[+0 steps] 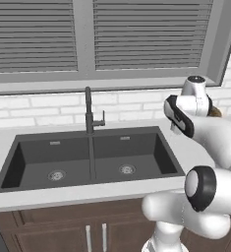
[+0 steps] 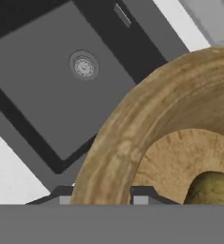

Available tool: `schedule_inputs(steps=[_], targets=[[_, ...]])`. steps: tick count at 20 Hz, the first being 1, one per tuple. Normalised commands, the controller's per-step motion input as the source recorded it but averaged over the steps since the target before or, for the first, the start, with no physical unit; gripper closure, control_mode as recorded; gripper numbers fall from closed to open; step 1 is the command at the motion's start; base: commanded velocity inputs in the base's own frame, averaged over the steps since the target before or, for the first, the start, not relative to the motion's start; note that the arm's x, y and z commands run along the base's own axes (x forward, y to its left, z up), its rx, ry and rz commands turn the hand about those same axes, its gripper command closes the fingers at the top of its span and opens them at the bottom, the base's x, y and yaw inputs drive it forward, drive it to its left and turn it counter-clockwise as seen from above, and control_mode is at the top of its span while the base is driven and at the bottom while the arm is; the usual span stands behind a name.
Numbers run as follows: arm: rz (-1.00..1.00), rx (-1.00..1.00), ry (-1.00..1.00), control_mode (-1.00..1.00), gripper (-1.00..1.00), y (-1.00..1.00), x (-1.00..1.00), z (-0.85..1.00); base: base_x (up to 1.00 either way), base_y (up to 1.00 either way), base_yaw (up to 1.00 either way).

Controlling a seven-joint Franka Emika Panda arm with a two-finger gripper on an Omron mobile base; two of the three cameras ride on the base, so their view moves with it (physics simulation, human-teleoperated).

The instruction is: Pick the potato from the sink and place it in the bowl. Then pick the bowl and place it in the microwave. Then close the microwave door and press the start button.

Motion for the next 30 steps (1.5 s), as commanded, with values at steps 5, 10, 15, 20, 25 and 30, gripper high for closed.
schedule_inputs(steps=[5,10,15,20,25,30], targets=[[0.49,0.00,0.05,-1.00,1.00,0.61,-0.34,0.48,0.00,0.00,0.00],[0.51,0.00,0.02,-1.00,1.00,0.76,-0.28,0.42,0.00,0.00,0.00],[0.48,0.00,0.03,-1.00,1.00,0.88,-0.13,0.39,0.00,0.00,0.00],[0.26,0.04,-0.03,-1.00,1.00,0.63,-0.23,0.39,0.00,0.00,0.00],[0.02,0.07,-0.20,-1.00,1.00,0.12,-0.72,0.37,0.00,0.00,0.00],[0.00,0.06,-0.12,-1.00,1.00,0.00,-0.73,0.21,0.00,0.00,0.00]])
